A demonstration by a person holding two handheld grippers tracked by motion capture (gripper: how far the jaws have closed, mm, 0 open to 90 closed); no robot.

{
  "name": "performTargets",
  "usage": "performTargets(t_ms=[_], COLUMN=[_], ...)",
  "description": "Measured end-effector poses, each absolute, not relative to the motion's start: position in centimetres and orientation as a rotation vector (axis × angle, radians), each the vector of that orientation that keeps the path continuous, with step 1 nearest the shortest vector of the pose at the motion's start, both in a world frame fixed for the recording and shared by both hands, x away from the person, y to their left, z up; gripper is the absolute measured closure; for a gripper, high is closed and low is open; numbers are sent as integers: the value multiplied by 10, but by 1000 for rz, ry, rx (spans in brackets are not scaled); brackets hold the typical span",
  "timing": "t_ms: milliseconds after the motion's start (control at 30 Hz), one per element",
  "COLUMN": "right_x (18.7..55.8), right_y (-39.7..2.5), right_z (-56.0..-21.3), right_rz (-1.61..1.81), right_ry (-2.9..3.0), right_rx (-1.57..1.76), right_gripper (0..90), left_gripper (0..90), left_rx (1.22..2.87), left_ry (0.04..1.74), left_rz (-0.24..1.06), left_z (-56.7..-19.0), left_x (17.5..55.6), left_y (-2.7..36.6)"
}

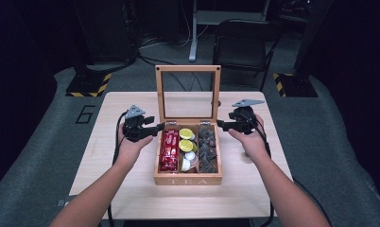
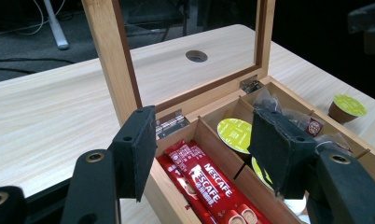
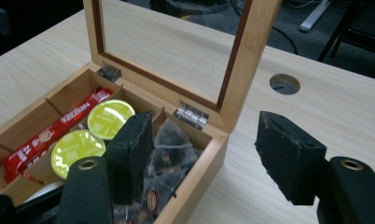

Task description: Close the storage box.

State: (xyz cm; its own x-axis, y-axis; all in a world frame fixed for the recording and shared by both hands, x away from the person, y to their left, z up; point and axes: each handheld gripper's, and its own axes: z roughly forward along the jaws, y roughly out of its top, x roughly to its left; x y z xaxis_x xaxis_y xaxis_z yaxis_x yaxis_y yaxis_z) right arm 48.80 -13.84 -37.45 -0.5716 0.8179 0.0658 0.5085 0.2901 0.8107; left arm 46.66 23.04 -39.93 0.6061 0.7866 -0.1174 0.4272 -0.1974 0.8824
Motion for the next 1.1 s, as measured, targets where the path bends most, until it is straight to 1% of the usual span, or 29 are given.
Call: performTargets(t_ms=[233, 467, 1100], right_x=[501, 517, 546], right_y=[-124, -120, -117], right_z=[-369, -367, -382], right_rz=[1155, 1138, 1092], right_ry=[2195, 2188, 2179], right_rx=[1197, 1207, 1244], right_gripper=[357, 357, 356], left_gripper=[411, 411, 411], left_rx=[1833, 1832, 1842], left_ry=[982, 984, 976], left_rz=[443, 446, 439], left_z=[-398, -399, -399], left_x=[466, 467, 465], left_y=[233, 233, 237])
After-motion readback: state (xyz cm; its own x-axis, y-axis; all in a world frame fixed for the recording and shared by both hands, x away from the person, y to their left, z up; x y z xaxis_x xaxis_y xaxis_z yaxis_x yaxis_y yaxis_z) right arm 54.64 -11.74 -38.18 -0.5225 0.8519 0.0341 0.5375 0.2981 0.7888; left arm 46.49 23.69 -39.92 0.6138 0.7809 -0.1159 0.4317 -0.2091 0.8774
